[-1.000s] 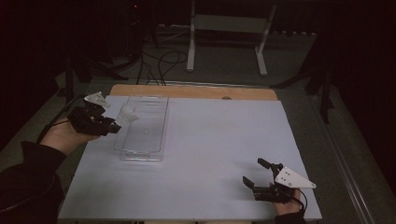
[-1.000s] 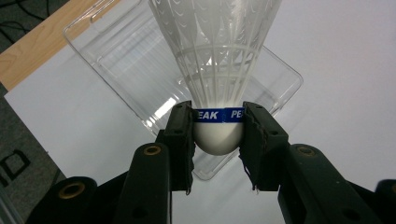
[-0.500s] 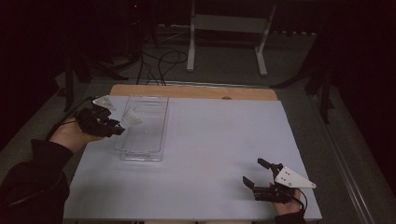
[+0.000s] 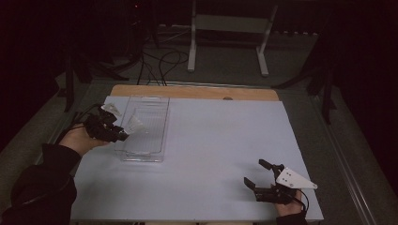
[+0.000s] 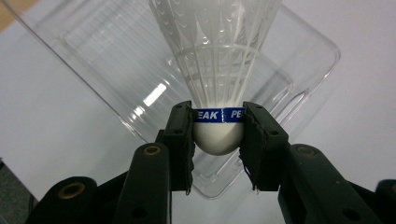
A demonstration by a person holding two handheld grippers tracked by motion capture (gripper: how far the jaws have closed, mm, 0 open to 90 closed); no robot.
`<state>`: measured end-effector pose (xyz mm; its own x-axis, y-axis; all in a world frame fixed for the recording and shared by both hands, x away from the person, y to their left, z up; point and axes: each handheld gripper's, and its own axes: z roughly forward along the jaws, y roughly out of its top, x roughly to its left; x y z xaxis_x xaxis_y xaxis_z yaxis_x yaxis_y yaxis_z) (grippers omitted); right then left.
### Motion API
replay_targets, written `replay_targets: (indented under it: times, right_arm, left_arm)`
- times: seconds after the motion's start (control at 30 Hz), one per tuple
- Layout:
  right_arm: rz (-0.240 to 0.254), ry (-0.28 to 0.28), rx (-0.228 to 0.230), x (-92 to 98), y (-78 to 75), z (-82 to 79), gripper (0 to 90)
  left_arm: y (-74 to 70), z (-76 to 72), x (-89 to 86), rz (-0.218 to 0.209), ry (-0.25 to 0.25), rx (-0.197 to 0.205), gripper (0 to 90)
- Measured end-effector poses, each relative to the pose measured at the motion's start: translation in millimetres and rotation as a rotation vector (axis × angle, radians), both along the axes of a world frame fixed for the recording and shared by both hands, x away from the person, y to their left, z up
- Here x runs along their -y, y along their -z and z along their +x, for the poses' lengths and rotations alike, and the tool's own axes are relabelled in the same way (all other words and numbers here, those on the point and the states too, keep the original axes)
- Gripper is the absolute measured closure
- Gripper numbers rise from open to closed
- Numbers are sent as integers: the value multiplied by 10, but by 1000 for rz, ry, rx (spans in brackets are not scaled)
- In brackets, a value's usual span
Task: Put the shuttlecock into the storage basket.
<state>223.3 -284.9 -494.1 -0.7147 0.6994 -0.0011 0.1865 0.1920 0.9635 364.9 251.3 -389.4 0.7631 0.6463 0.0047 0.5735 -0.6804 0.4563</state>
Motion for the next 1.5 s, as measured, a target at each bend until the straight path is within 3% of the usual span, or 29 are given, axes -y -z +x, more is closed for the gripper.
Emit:
replay_targets:
  times: [0.53, 1.1, 1.5]
  right_arm:
    - [-4, 0, 3, 1, -4, -2, 133]
    - [-6, 1, 2, 1, -5, -3, 134]
    - [-6, 4, 2, 10, -6, -2, 135]
  left_arm:
    - [247, 70, 11, 40, -16, -41, 656]
    - [359, 110, 12, 101, -13, -74, 655]
    - [442, 154, 55, 110, -11, -116, 654]
